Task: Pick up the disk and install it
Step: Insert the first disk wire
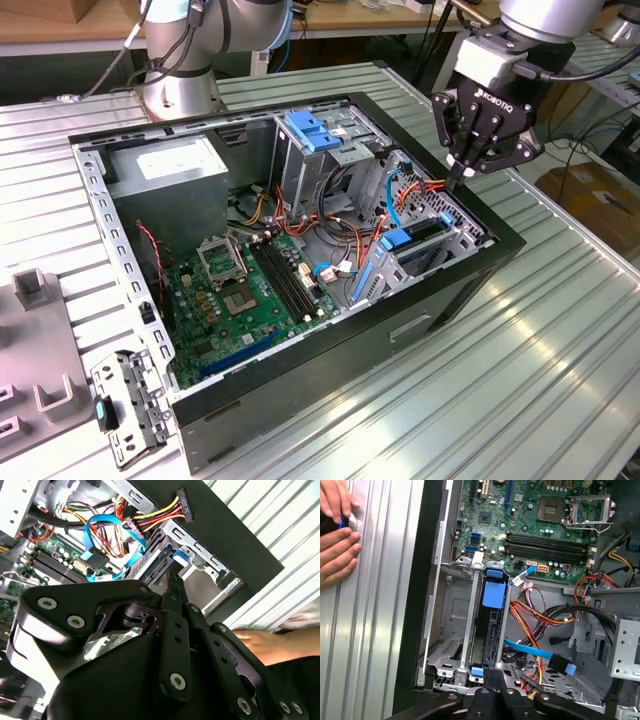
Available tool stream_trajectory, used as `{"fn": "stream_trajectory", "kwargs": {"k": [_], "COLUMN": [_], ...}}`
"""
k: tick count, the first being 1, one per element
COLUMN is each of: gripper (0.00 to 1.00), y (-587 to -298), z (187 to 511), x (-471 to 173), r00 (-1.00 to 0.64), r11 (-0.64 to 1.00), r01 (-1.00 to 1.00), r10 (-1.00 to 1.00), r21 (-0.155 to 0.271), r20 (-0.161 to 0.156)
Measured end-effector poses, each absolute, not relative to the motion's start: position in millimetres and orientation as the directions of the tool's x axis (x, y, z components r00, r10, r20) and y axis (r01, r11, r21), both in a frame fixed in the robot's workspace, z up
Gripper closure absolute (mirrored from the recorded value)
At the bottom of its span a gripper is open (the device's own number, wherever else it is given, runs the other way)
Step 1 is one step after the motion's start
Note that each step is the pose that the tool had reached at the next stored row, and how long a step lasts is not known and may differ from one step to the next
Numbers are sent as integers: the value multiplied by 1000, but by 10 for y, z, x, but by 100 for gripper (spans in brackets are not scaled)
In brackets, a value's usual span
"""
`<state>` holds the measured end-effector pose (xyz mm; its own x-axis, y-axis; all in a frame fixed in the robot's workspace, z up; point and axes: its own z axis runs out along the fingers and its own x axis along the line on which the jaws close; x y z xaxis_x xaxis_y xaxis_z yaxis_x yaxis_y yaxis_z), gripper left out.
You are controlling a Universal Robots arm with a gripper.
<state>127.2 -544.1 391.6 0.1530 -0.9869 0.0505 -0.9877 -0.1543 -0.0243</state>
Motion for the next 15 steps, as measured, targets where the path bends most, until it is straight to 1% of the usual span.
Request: {"fn": "stream_trajectory", "kwargs": {"k": [5,11,15], "gripper": [89,89,89], "y": [-5438,-5438,-5436], "z": [3916,3920,3948], "x": [1276,1276,1275], "r00": [161,269,306], "r11": [-162,-271,-307], "r01": [-986,-962,-951], "r10": [-986,-962,-951], "r21": [-24,-24,-24], "r20": [50,50,50]}}
